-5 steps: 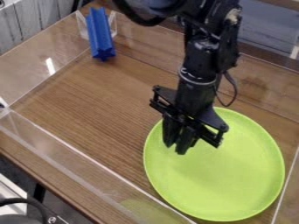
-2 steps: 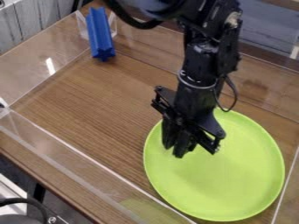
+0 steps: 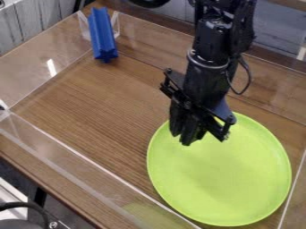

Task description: Remove the banana from inside the green plate and put it on the table

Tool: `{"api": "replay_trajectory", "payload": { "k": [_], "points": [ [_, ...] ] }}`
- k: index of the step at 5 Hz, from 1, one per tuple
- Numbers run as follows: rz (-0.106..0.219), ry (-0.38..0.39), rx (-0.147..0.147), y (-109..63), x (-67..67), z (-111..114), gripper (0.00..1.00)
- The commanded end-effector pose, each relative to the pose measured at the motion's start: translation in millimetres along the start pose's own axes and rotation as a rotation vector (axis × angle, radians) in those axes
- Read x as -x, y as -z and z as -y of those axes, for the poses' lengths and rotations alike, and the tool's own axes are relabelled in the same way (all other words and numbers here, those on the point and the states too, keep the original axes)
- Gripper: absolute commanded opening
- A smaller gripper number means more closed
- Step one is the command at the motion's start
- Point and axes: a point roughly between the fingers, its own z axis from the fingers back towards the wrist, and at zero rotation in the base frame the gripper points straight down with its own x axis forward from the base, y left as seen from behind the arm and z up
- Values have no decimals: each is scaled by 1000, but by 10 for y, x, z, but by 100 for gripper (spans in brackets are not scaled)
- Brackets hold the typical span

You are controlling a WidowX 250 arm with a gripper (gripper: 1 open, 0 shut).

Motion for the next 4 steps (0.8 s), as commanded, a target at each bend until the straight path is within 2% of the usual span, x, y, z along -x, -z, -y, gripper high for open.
{"api": "replay_trajectory", "payload": {
  "k": [1,2,4],
  "points": [
    [60,-29,-6,-153,17,-90,0],
    [59,-64,-5,-151,111,-185,0],
    [66,-245,-3,-57,276,-861,0]
  ]
}}
